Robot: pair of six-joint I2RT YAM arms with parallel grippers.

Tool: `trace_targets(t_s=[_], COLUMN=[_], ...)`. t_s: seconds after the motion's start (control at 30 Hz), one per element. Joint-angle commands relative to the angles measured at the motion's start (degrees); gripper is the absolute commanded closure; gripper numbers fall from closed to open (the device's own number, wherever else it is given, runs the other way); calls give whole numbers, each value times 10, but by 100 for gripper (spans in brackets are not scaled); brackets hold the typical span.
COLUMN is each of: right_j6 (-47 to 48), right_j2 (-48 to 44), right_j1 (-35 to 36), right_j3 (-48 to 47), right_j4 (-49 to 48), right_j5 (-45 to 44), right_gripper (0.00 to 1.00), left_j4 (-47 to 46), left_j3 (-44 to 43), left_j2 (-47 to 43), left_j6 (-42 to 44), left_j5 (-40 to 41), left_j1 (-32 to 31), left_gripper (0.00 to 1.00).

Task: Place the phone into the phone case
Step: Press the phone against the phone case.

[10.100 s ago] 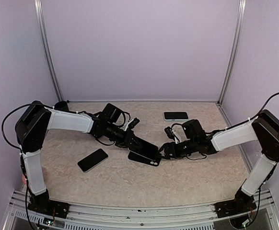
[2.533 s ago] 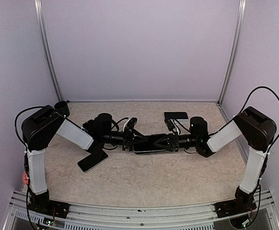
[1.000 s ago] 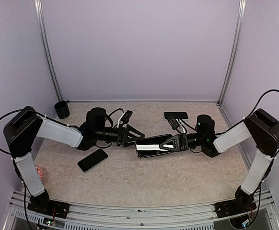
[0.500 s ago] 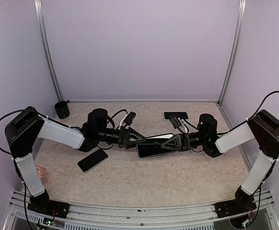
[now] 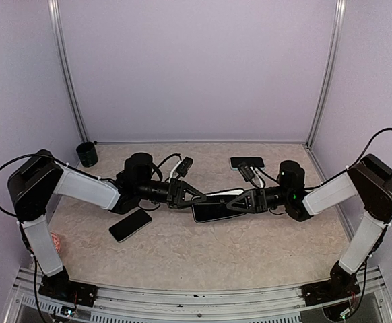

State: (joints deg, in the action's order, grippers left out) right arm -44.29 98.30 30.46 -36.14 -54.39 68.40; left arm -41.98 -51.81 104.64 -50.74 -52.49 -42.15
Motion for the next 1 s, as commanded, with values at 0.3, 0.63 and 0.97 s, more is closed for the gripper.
trace_targets(t_s=[0.3,0.63,0.97], right_j6=[38,53,45], right_j2=[-11,-28,-67], right_j1=[-6,-7,-18], right_j3=[-17,-20,-7], right_j4=[51,64,39], right_j5=[-33,-37,-54], right_gripper=[100,100,100], left_j4=[56,55,41], left_j3=[-19,-17,-7], left_j2=[-3,-14,-19], left_j6=[46,45,35], left_j5=[50,60,51], left_j1=[0,6,6], left_gripper=[100,60,44])
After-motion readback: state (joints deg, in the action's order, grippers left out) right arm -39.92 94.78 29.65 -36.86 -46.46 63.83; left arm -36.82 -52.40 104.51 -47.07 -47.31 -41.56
